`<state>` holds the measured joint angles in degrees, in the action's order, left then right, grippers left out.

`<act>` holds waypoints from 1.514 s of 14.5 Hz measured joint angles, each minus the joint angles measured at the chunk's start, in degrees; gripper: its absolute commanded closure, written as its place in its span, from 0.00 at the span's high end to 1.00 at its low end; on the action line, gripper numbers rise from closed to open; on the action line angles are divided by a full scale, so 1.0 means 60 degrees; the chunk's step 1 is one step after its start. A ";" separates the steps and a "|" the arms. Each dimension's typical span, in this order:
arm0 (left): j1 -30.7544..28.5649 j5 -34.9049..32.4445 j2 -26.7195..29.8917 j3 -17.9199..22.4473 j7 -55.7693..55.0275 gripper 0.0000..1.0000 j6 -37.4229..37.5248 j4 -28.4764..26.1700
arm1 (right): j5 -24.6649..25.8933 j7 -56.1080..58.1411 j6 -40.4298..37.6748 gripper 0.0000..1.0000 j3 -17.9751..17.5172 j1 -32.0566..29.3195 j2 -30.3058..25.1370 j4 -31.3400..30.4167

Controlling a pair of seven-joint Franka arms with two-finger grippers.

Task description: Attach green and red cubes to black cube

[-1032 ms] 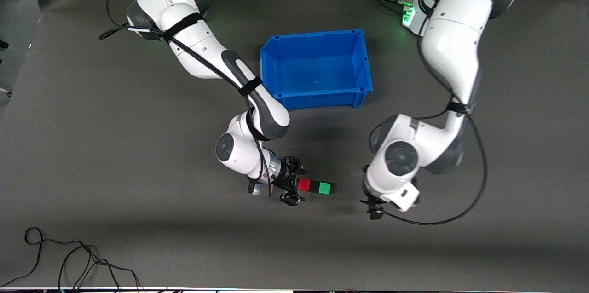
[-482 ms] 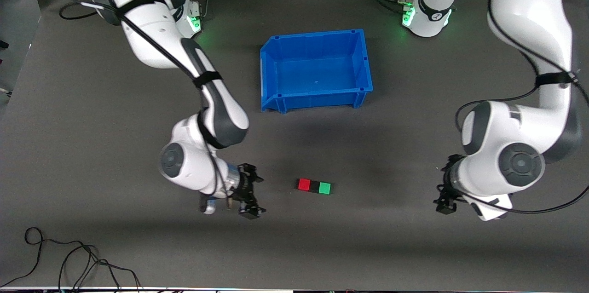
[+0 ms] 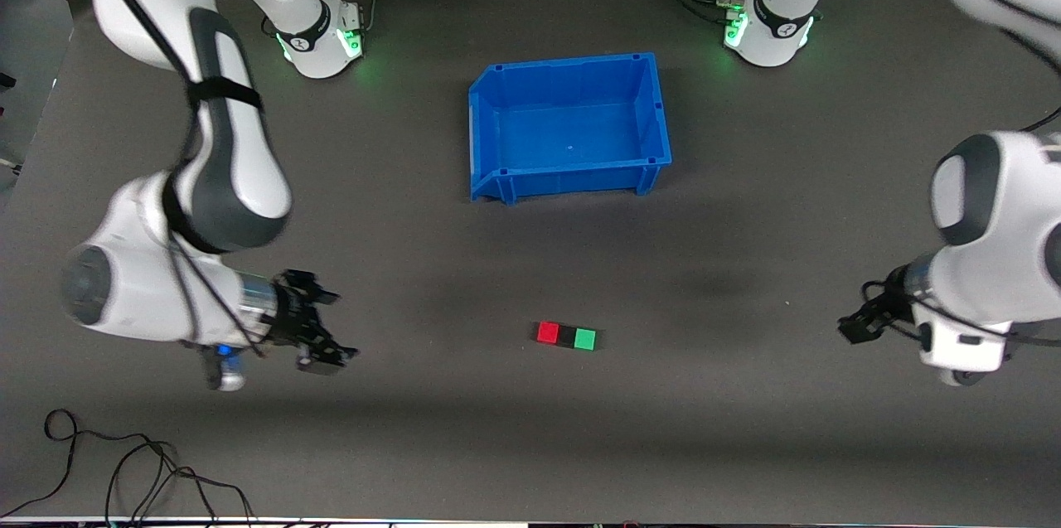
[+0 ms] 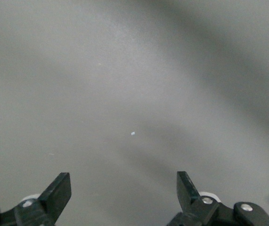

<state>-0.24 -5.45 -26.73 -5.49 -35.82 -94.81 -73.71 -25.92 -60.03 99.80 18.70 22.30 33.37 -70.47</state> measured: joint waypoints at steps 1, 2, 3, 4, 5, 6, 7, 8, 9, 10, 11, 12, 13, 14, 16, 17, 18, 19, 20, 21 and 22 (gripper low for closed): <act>-0.0185 0.0179 0.0273 -0.0002 0.0876 1.00 0.0151 0.0000 | 0.0280 0.0689 -0.0199 1.00 0.0240 -0.0009 -0.0469 -0.0395; -0.0426 0.0555 0.0516 -0.0001 0.1871 1.00 0.0268 0.0001 | 0.0681 0.1205 -0.0345 1.00 0.0381 -0.0019 -0.0939 -0.0786; -0.0687 0.0896 0.0738 0.0002 0.2914 1.00 0.0434 -0.0001 | 0.1126 0.1576 -0.0411 1.00 0.0432 -0.0018 -0.1392 -0.1145; -0.0930 0.1100 0.0945 0.0004 0.3860 1.00 0.0611 -0.0002 | 0.1561 0.1921 -0.0488 1.00 0.0430 -0.0010 -0.1818 -0.1451; -0.1102 0.1179 0.1125 0.0005 0.4542 1.00 0.0741 -0.0003 | 0.1934 0.2309 -0.0529 1.00 0.0428 0.0012 -0.2225 -0.1729; -0.1190 0.1190 0.1297 0.0004 0.4915 1.00 0.0803 -0.0005 | 0.2259 0.2714 -0.0538 1.00 0.0427 0.0025 -0.2616 -0.1996; -0.1203 0.1192 0.1467 0.0002 0.5083 1.00 0.0869 -0.0009 | 0.2569 0.3122 -0.0541 1.00 0.0429 0.0006 -0.2988 -0.2238; -0.1198 0.1192 0.1659 -0.0018 0.5147 1.00 0.0945 -0.0029 | 0.2863 0.3615 -0.0542 1.00 0.0412 -0.0084 -0.3351 -0.2466; -0.1192 0.1190 0.1902 -0.0038 0.5182 1.00 0.1026 -0.0127 | 0.3049 0.4239 -0.0543 1.00 0.0356 -0.0266 -0.3676 -0.2670; -0.1187 0.1186 0.2212 -0.0058 0.5221 1.00 0.1066 -0.0331 | 0.3127 0.4925 -0.0541 1.00 0.0237 -0.0552 -0.3957 -0.2841; -0.1183 0.1185 0.2559 -0.0078 0.5268 1.00 0.1113 -0.0580 | 0.3166 0.5595 -0.0542 1.00 0.0032 -0.0946 -0.4198 -0.2975; -0.1178 0.1184 0.2911 -0.0096 0.5293 1.00 0.1189 -0.0833 | 0.3198 0.6197 -0.0542 1.00 -0.0246 -0.1416 -0.4413 -0.3077; -0.1174 0.1182 0.3223 -0.0107 0.5346 1.00 0.1260 -0.1063 | 0.3285 0.6758 -0.0542 1.00 -0.0568 -0.1908 -0.4596 -0.3156; -0.1169 0.1177 0.3483 -0.0109 0.5458 1.00 0.1277 -0.1273 | 0.3436 0.7281 -0.0542 1.00 -0.0907 -0.2378 -0.4750 -0.3202; -0.1107 0.0989 0.3852 -0.0090 0.5645 1.00 0.1284 -0.1642 | 0.3648 0.8180 -0.0542 1.00 -0.1599 -0.3175 -0.4974 -0.3270; -0.1012 0.0836 0.4034 -0.0020 0.5662 1.00 0.1278 -0.1860 | 0.3692 0.8593 -0.0542 1.00 -0.1945 -0.3523 -0.5047 -0.3282; -0.0898 0.0737 0.4227 0.0086 0.5675 1.00 0.1275 -0.2063 | 0.3706 0.8982 -0.0541 1.00 -0.2248 -0.3809 -0.5097 -0.3284; -0.0822 0.0704 0.4383 0.0163 0.5693 1.00 0.1276 -0.2211 | 0.3713 0.9351 -0.0540 1.00 -0.2442 -0.3972 -0.5133 -0.3286; -0.0754 0.0693 0.4501 0.0218 0.5723 1.00 0.1277 -0.2321 | 0.3719 0.9735 -0.0536 1.00 -0.2531 -0.4024 -0.5160 -0.3288; -0.0677 0.0676 0.4573 0.0249 0.5737 1.00 0.1278 -0.2406 | 0.3722 1.0108 -0.0531 1.00 -0.2576 -0.4027 -0.5174 -0.3289; -0.0621 0.0667 0.4583 0.0250 0.5737 1.00 0.1277 -0.2438 | 0.3724 1.0393 -0.0529 1.00 -0.2604 -0.4027 -0.5180 -0.3291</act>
<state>-3.97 -1.45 0.77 -3.98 -1.39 -87.15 -88.34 -3.57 2.32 96.63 3.08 -1.86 2.29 -90.22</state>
